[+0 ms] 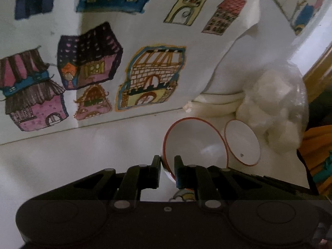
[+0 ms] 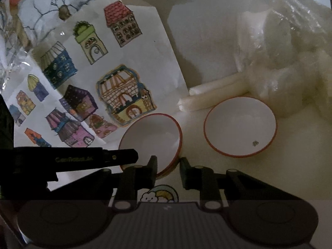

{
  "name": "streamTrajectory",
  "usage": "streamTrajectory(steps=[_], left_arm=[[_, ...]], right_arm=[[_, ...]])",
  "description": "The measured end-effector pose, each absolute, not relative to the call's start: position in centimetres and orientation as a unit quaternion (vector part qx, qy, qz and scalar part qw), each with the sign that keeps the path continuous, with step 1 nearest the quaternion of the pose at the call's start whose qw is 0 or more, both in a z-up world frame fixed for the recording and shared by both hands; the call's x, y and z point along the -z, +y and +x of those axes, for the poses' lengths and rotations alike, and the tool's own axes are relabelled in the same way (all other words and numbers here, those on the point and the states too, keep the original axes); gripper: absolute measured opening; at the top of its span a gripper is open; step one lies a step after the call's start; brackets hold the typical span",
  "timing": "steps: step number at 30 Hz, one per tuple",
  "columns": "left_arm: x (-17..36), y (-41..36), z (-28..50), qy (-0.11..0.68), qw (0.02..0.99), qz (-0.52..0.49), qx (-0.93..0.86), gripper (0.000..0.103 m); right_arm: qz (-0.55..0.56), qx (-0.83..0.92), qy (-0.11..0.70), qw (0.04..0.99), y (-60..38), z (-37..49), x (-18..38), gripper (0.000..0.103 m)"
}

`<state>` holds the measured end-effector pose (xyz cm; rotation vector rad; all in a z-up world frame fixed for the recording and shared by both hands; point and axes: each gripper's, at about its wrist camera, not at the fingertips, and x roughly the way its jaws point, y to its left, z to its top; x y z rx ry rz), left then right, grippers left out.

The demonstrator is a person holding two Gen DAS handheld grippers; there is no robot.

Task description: Organize plates and bowls

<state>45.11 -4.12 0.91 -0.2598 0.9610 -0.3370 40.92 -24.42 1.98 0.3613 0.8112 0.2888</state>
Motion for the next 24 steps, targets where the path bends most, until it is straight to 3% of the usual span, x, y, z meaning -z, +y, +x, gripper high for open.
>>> streamTrajectory(steps=[24], left_arm=[[-4.5,0.9,35.5,0.432,0.878,-0.137,0.156,0.014]], right_arm=[[0.156,-0.170,0.382,0.895,-20.6,33.1,-4.9,0.025]])
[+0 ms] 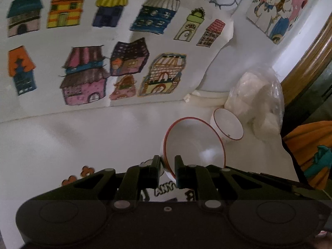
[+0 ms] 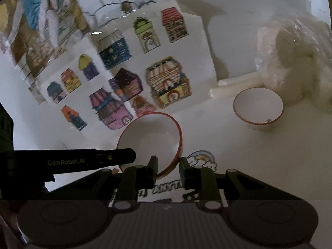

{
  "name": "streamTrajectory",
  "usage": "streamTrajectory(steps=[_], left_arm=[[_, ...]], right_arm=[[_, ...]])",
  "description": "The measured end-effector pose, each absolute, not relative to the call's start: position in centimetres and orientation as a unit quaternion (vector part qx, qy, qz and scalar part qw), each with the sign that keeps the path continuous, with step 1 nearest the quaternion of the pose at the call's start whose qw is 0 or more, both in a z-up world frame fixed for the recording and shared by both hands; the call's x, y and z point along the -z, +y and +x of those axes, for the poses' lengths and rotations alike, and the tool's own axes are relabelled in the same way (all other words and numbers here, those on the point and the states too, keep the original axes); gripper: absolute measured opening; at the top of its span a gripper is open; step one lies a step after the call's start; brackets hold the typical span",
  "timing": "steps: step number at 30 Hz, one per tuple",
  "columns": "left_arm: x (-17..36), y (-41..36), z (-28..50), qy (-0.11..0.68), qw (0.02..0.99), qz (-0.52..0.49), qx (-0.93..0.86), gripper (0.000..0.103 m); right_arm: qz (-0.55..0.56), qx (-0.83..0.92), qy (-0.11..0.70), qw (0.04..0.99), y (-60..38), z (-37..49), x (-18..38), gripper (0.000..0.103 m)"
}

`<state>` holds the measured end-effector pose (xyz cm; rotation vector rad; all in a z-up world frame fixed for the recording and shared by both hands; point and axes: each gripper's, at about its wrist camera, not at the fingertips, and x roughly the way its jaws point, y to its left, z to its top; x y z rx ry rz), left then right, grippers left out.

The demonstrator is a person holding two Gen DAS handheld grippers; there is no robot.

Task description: Organize plates and bowls

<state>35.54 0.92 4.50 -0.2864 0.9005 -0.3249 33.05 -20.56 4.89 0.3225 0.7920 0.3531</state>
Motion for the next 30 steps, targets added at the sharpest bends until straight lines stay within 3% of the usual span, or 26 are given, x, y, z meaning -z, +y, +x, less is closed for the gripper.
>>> streamTrajectory(steps=[30], left_arm=[[-5.9,6.2,24.3,0.427,0.881,-0.136,0.154,0.015]], right_arm=[[0.128,-0.211,0.382,0.891,-15.3,22.5,-7.5,0.025]])
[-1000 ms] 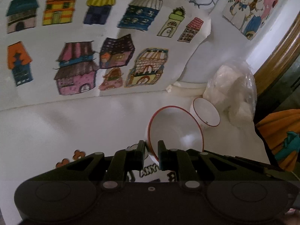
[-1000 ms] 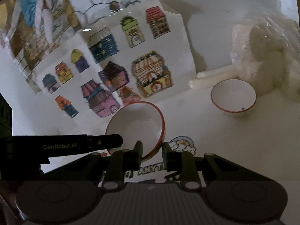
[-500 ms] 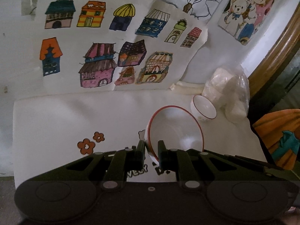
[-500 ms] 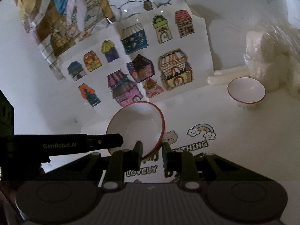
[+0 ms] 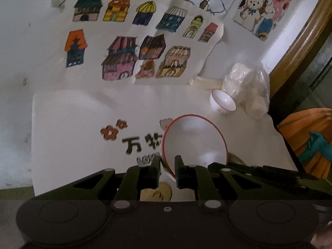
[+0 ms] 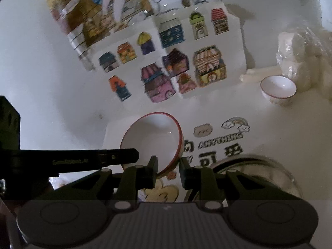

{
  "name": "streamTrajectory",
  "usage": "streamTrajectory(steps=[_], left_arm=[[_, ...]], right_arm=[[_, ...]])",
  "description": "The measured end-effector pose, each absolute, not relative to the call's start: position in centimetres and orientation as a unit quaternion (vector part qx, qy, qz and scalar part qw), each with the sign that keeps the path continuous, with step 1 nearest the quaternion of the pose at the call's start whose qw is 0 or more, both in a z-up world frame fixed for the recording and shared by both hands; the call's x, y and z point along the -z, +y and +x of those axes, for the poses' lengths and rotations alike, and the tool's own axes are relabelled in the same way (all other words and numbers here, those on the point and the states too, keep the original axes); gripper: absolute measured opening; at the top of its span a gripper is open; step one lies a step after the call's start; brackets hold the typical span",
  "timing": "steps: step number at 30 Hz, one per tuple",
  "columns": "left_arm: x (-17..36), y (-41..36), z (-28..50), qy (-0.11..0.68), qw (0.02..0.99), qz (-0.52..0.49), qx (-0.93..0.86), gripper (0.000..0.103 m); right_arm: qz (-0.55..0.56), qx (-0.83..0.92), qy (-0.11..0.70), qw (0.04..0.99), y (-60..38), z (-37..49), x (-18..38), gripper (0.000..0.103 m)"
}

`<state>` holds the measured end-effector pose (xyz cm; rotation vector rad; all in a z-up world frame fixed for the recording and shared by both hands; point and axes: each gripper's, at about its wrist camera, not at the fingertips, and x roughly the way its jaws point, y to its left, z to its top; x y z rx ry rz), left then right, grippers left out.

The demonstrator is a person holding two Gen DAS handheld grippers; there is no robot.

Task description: Organize plates and bowls

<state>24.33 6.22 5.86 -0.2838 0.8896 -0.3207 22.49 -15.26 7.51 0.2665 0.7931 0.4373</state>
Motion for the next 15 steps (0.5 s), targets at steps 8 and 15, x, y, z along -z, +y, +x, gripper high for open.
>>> streamTrajectory(steps=[8,15], left_arm=[[-5.3,8.3,21.5,0.429,0.879,-0.144,0.150,0.015],[-4.9,9.5,19.5,0.432,0.878,-0.144,0.149,0.015]], right_arm=[[0.114,-0.229,0.387,0.886,-13.4,19.6,-7.6,0.026],[0.100,-0.244,0.394,0.880,-11.9,17.6,-7.3,0.026]])
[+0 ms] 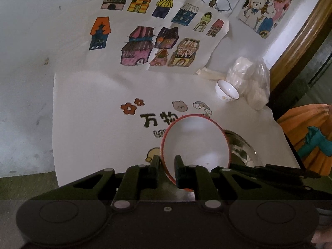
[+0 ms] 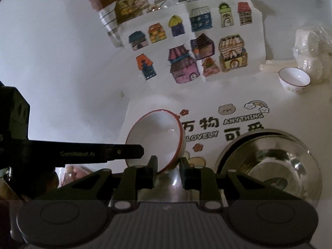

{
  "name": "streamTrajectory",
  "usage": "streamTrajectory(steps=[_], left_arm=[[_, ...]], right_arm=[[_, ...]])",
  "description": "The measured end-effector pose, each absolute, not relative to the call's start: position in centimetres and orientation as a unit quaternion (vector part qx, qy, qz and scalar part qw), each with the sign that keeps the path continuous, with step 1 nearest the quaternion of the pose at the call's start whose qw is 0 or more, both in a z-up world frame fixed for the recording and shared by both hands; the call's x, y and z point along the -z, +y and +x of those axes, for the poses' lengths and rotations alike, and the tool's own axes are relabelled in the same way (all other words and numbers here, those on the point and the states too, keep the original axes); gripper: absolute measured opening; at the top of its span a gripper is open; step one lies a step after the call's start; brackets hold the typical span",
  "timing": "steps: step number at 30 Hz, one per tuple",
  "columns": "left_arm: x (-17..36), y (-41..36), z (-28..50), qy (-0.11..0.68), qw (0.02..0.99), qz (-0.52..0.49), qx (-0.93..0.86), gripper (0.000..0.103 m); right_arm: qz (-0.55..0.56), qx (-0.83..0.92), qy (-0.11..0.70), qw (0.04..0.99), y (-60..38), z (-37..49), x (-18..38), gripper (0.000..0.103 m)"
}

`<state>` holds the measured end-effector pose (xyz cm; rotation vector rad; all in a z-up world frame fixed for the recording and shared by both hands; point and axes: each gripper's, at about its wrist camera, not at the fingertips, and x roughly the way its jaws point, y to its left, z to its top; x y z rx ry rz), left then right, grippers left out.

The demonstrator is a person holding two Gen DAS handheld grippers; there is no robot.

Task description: Organize plates and bowls

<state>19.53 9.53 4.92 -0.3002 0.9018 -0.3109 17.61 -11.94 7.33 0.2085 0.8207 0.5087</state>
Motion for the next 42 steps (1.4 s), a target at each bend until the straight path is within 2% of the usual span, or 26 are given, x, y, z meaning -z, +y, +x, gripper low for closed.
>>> streamTrajectory(steps=[42], left_arm=[[-1.9,9.7,16.2,0.490,0.851,-0.116,0.152,0.018]], right_arm=[[0.081,-0.262,0.454,0.848,-11.2,15.5,-4.8,0.026]])
